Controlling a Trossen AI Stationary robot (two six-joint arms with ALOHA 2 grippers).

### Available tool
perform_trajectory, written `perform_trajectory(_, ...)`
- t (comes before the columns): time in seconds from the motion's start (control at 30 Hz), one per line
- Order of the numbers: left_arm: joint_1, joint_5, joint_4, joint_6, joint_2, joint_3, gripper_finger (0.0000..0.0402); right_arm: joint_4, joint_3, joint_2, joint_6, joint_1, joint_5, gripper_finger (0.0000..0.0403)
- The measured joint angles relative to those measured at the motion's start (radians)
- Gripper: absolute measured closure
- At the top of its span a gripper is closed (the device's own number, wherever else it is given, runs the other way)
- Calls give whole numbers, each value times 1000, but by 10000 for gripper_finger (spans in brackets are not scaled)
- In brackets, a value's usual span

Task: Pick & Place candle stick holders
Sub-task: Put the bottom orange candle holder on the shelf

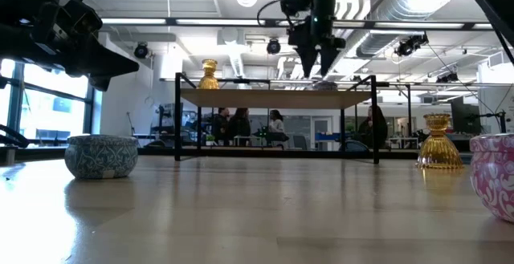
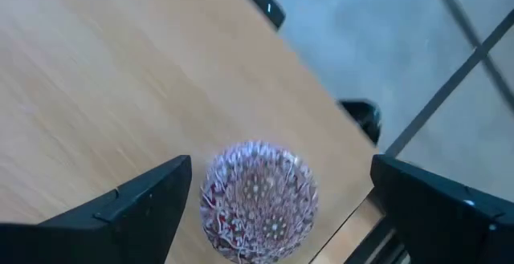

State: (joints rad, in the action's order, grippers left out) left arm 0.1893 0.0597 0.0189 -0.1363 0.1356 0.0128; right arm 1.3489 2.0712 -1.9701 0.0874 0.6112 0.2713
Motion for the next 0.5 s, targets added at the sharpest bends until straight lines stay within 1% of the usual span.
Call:
perform_trajectory(0.27,0,0,0,0,0,0,399,-29,146,1,-2,-41,115,25)
perform_trajectory(0.4,0,0,0,0,0,0,399,-29,209,1,7,-91,114,25)
perform_trajectory(0.5,0,0,0,0,0,0,399,-23,235,1,16,-154,114,25)
